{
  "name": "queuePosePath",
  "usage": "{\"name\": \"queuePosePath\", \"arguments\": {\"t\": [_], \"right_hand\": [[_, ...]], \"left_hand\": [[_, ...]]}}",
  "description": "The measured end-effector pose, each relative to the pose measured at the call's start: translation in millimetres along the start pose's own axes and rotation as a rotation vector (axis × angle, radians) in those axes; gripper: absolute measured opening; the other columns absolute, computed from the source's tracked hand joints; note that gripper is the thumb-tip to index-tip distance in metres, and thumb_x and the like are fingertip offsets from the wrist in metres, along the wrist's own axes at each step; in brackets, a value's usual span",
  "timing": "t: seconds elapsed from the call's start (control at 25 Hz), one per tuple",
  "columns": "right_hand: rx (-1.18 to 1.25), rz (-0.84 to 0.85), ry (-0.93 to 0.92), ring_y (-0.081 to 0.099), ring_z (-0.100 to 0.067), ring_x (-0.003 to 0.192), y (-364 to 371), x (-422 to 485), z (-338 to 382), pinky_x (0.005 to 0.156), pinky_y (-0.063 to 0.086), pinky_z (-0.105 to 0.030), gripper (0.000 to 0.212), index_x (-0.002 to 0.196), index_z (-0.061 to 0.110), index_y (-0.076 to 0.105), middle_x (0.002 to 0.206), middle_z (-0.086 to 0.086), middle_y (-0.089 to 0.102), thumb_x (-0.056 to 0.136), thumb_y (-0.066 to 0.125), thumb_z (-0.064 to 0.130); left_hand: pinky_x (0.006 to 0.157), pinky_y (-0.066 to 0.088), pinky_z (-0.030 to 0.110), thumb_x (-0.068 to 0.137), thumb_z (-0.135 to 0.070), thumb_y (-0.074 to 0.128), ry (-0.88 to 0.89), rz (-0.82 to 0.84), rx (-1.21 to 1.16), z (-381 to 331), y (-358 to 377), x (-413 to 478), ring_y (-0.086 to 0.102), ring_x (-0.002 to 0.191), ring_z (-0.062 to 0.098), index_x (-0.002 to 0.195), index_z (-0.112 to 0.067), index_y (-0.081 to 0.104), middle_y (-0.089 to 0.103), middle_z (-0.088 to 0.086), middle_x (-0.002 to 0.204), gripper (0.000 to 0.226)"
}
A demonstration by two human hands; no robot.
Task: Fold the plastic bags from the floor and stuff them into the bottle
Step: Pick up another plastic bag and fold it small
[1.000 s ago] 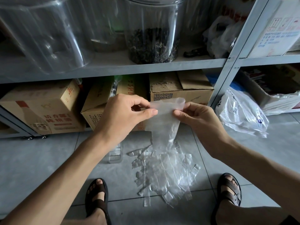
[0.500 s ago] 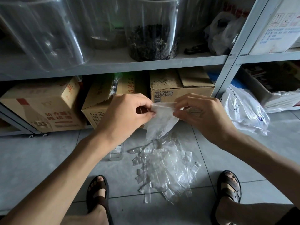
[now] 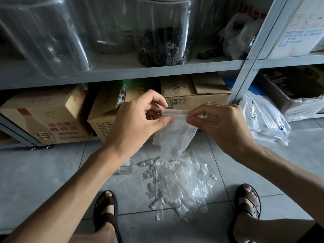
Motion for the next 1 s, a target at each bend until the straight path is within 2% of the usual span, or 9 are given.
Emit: {"name": "queuePosePath", "arguments": {"t": [0.08,0.16,0.28,0.52,0.68,0.84,0.92,1.0], "right_hand": [[-0.005,-0.005,-0.012,0.063,0.002,0.075,0.3,0.2,0.3,0.071,0.042,-0.005,0.005,0.085,0.021,0.077,0.080,0.028,0.064,0.081,0.079,0.021],[0.005,-0.016,-0.012,0.064,0.002,0.075,-0.3,0.9,0.5,0.071,0.042,-0.005,0.005,0.085,0.019,0.077,0.080,0.026,0.064,0.081,0.079,0.020],[0.009,-0.028,-0.019,0.062,0.009,0.074,0.0,0.0,2.3,0.071,0.040,-0.004,0.005,0.085,0.020,0.076,0.080,0.028,0.063,0.080,0.079,0.019],[0.015,-0.034,-0.028,0.063,0.007,0.076,-0.8,0.2,3.8,0.072,0.043,-0.007,0.006,0.085,0.019,0.076,0.081,0.024,0.066,0.080,0.079,0.019],[0.027,-0.032,-0.012,0.065,-0.001,0.075,-2.0,0.6,4.0,0.071,0.046,-0.012,0.006,0.083,0.020,0.076,0.079,0.020,0.068,0.080,0.080,0.024],[-0.084,0.050,-0.095,0.062,-0.008,0.073,-10.1,4.2,0.2,0.067,0.047,-0.016,0.024,0.080,0.014,0.071,0.079,0.009,0.066,0.080,0.077,0.037],[-0.148,0.074,-0.140,0.063,-0.013,0.072,-12.1,3.3,0.4,0.063,0.048,-0.022,0.030,0.082,0.013,0.068,0.080,0.005,0.067,0.081,0.073,0.042],[-0.107,0.086,-0.107,0.067,-0.012,0.078,-10.9,0.9,2.5,0.066,0.050,-0.021,0.033,0.090,0.014,0.065,0.084,0.006,0.069,0.081,0.071,0.045]], "left_hand": [[0.075,0.058,0.027,0.073,-0.041,0.078,-0.047,-0.001,-0.047,1.4,1.3,-0.2,0.071,0.080,0.008,0.109,-0.019,0.058,0.076,-0.012,0.088,0.047],[0.077,0.056,0.022,0.074,-0.042,0.078,-0.063,0.017,-0.027,2.6,2.1,0.8,0.071,0.084,0.003,0.116,-0.021,0.062,0.076,-0.015,0.090,0.050],[0.077,0.058,0.022,0.077,-0.037,0.078,-0.069,0.033,-0.040,2.3,2.6,1.7,0.071,0.084,0.000,0.103,-0.021,0.076,0.076,-0.014,0.088,0.031],[0.076,0.061,0.030,0.078,-0.020,0.081,-0.086,0.002,-0.148,5.8,3.9,3.2,0.073,0.078,0.009,0.089,-0.019,0.078,0.077,-0.008,0.083,0.011],[0.072,0.057,0.021,0.079,-0.021,0.080,-0.067,-0.015,-0.157,4.0,3.5,2.9,0.072,0.075,0.005,0.085,-0.023,0.077,0.076,-0.010,0.080,0.007],[0.070,0.052,0.015,0.080,-0.020,0.079,-0.060,0.029,-0.130,6.9,-1.8,5.0,0.070,0.073,0.001,0.083,-0.026,0.077,0.076,-0.013,0.077,0.008],[0.068,0.048,0.010,0.081,-0.019,0.080,-0.032,0.041,-0.041,6.4,-1.5,4.1,0.069,0.071,-0.002,0.082,-0.026,0.077,0.075,-0.015,0.075,0.008],[0.067,0.046,0.006,0.081,-0.018,0.080,-0.001,0.035,0.006,4.3,1.1,2.5,0.069,0.072,-0.003,0.082,-0.024,0.078,0.074,-0.018,0.075,0.007]]}}
Point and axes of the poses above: each hand's wrist, its own x-axis towards the middle knuckle, its own y-axis out of the palm, z = x × y, the point moved 1 cm from there along x, towards the middle knuckle
